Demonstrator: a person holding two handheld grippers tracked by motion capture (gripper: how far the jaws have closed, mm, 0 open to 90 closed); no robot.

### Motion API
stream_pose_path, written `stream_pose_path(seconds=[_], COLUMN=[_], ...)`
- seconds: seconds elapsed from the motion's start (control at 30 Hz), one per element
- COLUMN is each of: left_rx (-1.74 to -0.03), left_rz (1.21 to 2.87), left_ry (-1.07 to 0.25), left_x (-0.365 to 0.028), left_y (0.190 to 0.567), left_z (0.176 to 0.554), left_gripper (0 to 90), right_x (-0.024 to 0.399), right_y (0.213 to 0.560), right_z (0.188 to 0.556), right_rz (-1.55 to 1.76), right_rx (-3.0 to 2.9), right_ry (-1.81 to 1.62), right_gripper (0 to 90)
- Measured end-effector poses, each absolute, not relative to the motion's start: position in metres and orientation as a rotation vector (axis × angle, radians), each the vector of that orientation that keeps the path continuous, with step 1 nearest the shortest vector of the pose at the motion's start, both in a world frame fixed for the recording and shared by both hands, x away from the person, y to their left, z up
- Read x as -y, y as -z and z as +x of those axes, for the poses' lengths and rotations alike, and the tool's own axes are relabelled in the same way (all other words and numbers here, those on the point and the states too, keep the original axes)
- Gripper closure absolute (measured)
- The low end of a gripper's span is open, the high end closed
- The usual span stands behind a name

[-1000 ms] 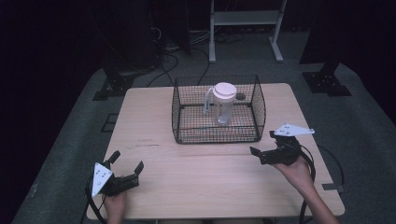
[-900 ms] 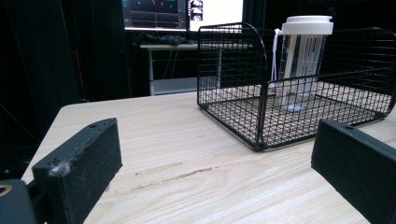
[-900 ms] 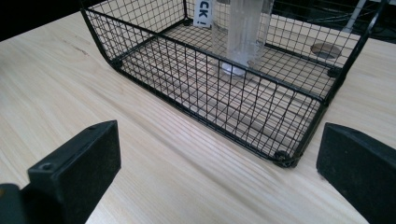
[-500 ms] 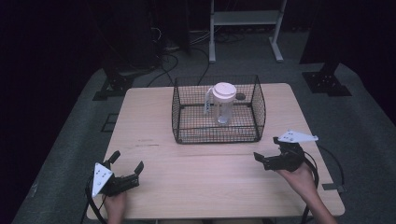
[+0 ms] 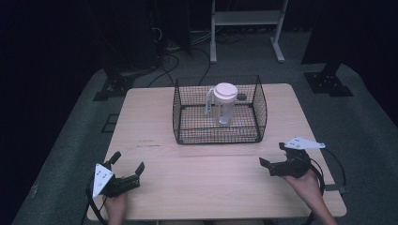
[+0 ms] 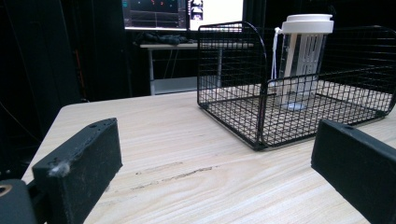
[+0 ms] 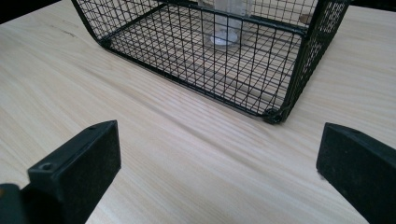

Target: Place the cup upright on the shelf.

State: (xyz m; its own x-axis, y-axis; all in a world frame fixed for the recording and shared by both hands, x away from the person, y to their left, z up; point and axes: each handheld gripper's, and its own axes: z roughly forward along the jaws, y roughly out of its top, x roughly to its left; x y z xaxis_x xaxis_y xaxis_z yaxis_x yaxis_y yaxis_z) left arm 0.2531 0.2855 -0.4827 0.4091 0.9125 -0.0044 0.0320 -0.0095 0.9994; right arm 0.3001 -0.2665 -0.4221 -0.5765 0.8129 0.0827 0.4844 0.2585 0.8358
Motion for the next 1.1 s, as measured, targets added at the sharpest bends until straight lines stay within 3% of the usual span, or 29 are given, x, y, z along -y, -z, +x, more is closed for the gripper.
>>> stream_pose_path(seconds=[1.1], left_rx=[-0.920], left_rz=[1.411], left_ry=[-0.885], left_x=[-0.285], left_y=[0.483], left_z=[0.253], left_gripper=[0.9], right_x=[0.276], right_y=[0.447], right_z=[0.265], right_rz=[1.203], right_rx=[-2.159], right_ry=[-1.266], right_gripper=[0.0])
